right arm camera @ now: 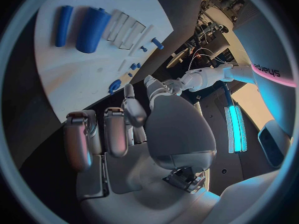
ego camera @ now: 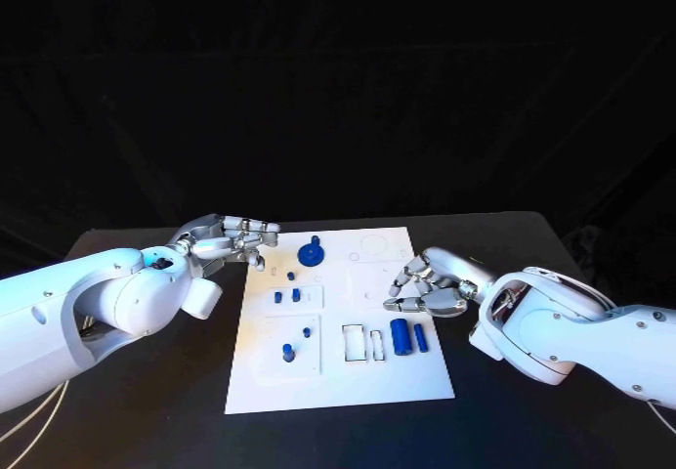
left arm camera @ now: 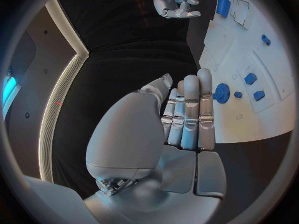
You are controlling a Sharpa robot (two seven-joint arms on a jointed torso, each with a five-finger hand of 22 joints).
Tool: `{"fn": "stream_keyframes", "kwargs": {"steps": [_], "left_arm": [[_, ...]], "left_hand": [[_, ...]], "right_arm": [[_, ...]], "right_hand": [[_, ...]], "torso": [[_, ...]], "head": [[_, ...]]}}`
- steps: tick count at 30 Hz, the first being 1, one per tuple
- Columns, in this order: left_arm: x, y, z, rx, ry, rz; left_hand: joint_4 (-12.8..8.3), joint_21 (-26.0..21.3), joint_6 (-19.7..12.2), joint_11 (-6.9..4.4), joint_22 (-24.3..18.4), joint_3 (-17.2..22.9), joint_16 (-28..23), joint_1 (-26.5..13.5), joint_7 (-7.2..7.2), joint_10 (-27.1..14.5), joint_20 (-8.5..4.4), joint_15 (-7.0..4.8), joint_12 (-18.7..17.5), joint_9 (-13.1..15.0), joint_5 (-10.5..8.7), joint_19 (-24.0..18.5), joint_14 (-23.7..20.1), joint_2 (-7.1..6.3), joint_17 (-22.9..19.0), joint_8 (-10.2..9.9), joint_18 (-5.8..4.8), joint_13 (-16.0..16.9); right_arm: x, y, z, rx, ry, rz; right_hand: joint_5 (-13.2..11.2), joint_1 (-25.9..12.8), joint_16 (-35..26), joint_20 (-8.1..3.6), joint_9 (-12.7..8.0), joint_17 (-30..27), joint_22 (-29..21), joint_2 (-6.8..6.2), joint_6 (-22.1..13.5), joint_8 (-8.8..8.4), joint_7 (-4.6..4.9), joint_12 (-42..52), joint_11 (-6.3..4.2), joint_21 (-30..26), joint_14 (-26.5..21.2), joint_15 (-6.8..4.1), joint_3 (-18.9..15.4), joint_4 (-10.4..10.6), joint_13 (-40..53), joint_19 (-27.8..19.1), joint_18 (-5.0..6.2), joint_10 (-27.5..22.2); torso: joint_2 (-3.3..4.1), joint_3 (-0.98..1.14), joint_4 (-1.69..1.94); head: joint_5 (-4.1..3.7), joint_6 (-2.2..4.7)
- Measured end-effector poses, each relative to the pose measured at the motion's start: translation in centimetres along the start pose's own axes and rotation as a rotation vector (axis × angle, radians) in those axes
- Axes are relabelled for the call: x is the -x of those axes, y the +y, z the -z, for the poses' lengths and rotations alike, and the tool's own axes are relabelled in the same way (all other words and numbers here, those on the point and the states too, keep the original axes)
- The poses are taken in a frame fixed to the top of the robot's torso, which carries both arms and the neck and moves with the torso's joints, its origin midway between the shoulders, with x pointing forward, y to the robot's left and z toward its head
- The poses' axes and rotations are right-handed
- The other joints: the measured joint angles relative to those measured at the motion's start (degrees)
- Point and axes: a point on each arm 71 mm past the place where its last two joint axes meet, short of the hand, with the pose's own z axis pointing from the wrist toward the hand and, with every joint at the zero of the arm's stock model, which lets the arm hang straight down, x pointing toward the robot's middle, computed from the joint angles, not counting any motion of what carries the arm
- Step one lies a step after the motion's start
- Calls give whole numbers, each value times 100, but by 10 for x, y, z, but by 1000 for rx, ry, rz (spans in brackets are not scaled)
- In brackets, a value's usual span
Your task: Assemble the parts on the task board
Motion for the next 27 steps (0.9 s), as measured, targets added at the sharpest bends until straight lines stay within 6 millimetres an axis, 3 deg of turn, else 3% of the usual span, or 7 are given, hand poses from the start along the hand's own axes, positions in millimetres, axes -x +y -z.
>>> {"fn": "stream_keyframes", "kwargs": {"steps": [4,6,10,16,27], "left_arm": [[0,2,0,4,1,4],[0,3,0,5,1,6],[-1,4,0,9,2,9],[-1,5,0,10,3,11],[-1,5,0,11,4,12]], "left_hand": [[0,0,0,0,0,0,0,0,0,0,0,0,0,0,0,0,0,0,0,0,0,0],[0,-17,0,0,0,0,0,0,0,0,0,0,0,0,0,0,0,0,-3,23,0,3],[0,-27,0,0,1,0,0,0,0,0,0,0,0,0,0,0,0,0,-5,23,0,5],[0,-27,0,0,1,0,0,0,0,0,0,0,0,0,0,0,0,0,-5,23,0,5],[0,-27,0,0,1,0,0,0,0,0,0,0,0,0,0,0,0,0,-4,23,0,4]], "right_arm": [[-3,-11,12,-65,9,2],[-8,-13,16,-86,16,15],[-17,-17,21,-120,28,53],[-27,-20,23,-156,31,109],[-40,-18,15,-176,27,166]], "right_hand": [[4,37,205,0,165,0,0,37,-59,81,2,354,11,140,0,0,-222,100,300,0,-7,114],[32,37,221,0,220,0,0,37,-89,85,3,371,11,144,0,0,-301,129,312,0,-87,114],[105,61,255,0,285,0,-1,60,-113,130,15,415,11,144,0,1,-403,186,312,0,-87,114],[281,60,316,0,391,-1,-1,60,-152,153,14,455,11,143,0,1,-573,325,312,0,-87,114],[304,60,315,1,432,-2,-1,60,-173,175,-7,455,11,143,0,1,-629,381,311,0,-87,114]], "torso": [[-18,1,-16],[-21,2,-20],[-26,4,-18],[-23,1,-9],[-20,-5,-4]], "head": [[-87,-8],[-112,-13],[-155,-24],[-177,-46],[-151,-73]]}}
